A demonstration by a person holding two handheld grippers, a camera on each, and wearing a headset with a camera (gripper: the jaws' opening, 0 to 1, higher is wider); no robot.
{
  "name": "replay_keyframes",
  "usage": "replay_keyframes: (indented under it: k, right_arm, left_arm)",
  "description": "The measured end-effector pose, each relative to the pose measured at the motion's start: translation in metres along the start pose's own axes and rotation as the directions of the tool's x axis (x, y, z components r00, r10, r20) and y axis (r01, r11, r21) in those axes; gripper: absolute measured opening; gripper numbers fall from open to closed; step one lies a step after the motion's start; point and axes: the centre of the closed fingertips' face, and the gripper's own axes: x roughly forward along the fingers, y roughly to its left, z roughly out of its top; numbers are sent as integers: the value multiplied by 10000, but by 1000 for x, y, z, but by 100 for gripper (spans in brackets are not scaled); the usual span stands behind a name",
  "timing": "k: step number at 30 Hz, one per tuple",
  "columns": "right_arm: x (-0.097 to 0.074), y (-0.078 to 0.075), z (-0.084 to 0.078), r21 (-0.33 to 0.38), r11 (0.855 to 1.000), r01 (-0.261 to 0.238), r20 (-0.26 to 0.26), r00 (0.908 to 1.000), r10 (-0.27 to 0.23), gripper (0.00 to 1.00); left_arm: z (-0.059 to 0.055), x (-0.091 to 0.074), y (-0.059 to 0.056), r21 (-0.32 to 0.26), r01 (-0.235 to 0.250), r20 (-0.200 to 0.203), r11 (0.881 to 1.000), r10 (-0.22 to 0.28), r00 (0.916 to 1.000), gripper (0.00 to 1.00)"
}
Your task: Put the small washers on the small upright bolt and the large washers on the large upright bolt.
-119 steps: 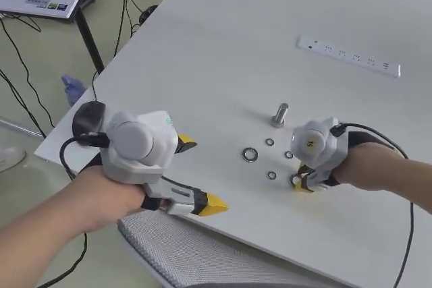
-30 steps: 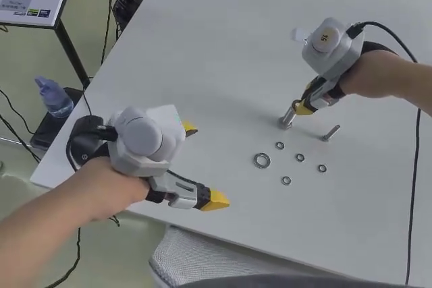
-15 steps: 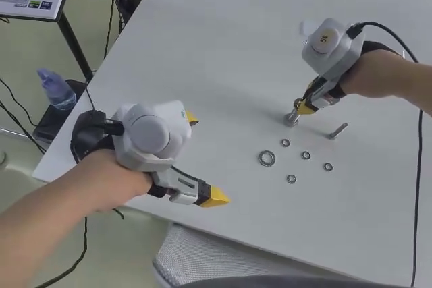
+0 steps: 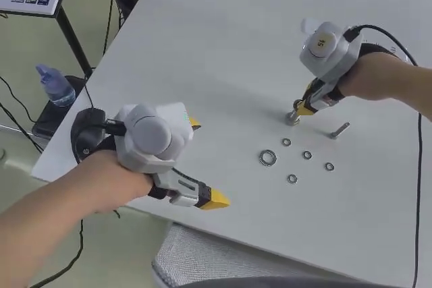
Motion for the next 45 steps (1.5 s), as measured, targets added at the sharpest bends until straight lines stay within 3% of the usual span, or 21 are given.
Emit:
replay_keyframes:
  k: [25,45]
  right_arm:
    - [37,3,-4,-95,9998,151,-390,9991,-155,22]
    - [39,9,-3,75,9998,187,-509,9985,-183,23]
  left_arm:
    - [-16,-6,-1,-257,-24,-254,9997,17,9997,86]
    - [-18,-6,-1,-216,-31,-274,9998,25,9996,85]
